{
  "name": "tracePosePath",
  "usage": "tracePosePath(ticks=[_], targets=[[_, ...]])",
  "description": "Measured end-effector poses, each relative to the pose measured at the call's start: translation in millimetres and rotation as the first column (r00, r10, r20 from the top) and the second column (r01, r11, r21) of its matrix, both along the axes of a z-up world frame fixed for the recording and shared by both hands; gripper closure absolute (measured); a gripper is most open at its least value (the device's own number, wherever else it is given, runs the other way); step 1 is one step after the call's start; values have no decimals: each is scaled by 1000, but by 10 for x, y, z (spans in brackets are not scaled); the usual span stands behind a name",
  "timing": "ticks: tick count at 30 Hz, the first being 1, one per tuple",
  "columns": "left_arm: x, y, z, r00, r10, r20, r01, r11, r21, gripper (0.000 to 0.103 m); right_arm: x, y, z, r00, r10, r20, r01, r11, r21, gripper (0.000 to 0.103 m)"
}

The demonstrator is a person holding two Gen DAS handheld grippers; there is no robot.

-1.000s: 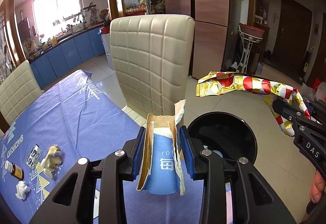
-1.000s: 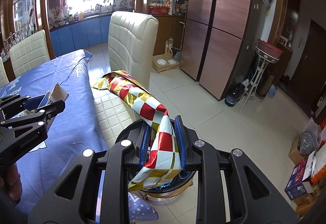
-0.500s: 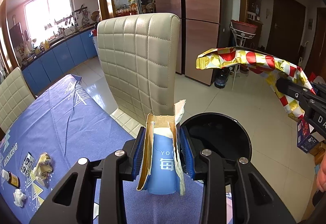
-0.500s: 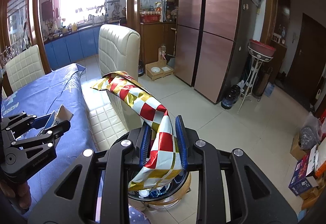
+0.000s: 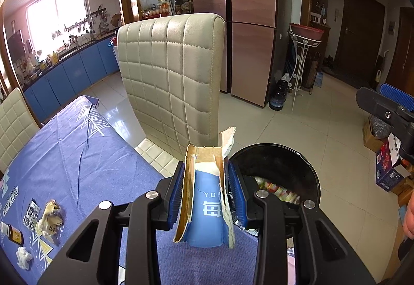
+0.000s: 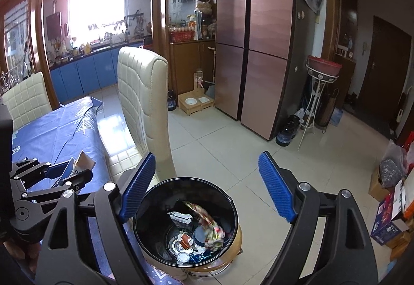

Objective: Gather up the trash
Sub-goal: 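Open the left tool over the bin to drop the blue paper cup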

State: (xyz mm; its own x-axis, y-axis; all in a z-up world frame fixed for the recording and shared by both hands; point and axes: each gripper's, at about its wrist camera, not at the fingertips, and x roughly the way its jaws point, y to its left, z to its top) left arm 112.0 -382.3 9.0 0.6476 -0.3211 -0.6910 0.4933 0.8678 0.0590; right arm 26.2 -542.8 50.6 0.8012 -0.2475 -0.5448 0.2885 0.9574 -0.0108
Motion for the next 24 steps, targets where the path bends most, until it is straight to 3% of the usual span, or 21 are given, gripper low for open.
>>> tracePosePath(ticks=[24], targets=[[6,-364,16,996,-85,-1,85,996,-15,70,-48,-188,-115,997,-73,-38,73,997,10,18]])
